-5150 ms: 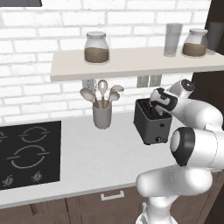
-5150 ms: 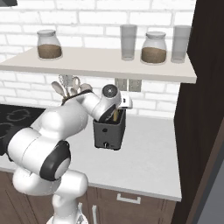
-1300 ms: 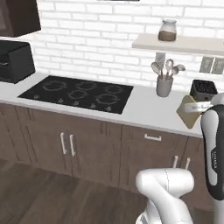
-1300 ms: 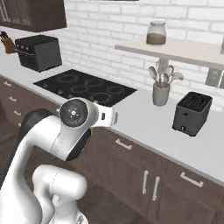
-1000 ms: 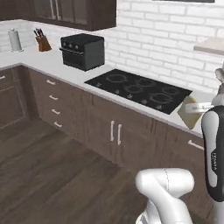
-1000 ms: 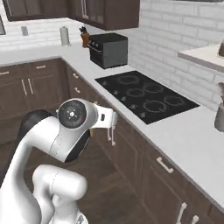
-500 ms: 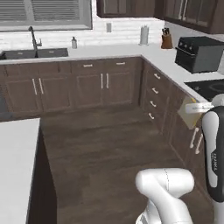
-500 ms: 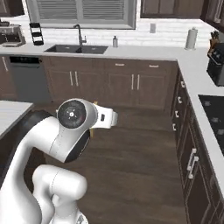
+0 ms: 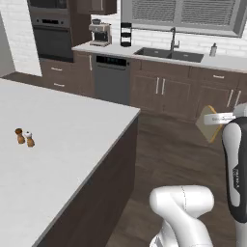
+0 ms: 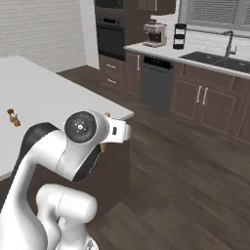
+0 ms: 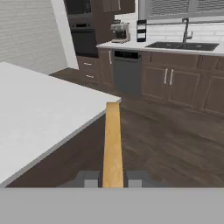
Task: Start the toaster. Once the lever pops up, take the bread to the plate on the dining counter.
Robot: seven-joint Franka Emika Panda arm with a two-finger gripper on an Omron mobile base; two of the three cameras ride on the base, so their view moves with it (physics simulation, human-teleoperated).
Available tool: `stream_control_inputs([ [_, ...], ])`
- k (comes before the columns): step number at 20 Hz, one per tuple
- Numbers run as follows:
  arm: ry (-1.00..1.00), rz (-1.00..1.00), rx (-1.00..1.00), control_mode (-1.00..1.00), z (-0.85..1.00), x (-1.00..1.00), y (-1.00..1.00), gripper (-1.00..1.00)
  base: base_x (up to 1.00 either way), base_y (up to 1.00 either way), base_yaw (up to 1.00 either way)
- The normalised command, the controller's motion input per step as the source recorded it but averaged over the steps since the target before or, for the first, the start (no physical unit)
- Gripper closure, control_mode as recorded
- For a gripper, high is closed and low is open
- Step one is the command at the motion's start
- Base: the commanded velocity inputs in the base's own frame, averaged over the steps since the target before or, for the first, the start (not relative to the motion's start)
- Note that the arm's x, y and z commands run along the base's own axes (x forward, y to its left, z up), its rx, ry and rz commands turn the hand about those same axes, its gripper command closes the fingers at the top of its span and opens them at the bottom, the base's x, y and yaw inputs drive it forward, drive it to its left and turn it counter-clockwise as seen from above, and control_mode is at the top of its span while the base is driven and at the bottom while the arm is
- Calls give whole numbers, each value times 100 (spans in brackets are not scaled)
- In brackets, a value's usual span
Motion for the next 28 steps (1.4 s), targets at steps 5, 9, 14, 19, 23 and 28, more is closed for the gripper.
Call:
stream_control_inputs([
  [5,0,0,0,100,0,0,0,100,-18,11,86],
  [9,0,0,0,100,0,0,0,100,-35,34,48],
  [14,0,0,0,100,0,0,0,100,-49,57,38],
  [19,0,0,0,100,0,0,0,100,-27,100,19],
  [23,0,0,0,100,0,0,0,100,0,100,11],
  [28,0,0,0,100,0,0,0,100,12,100,4],
])
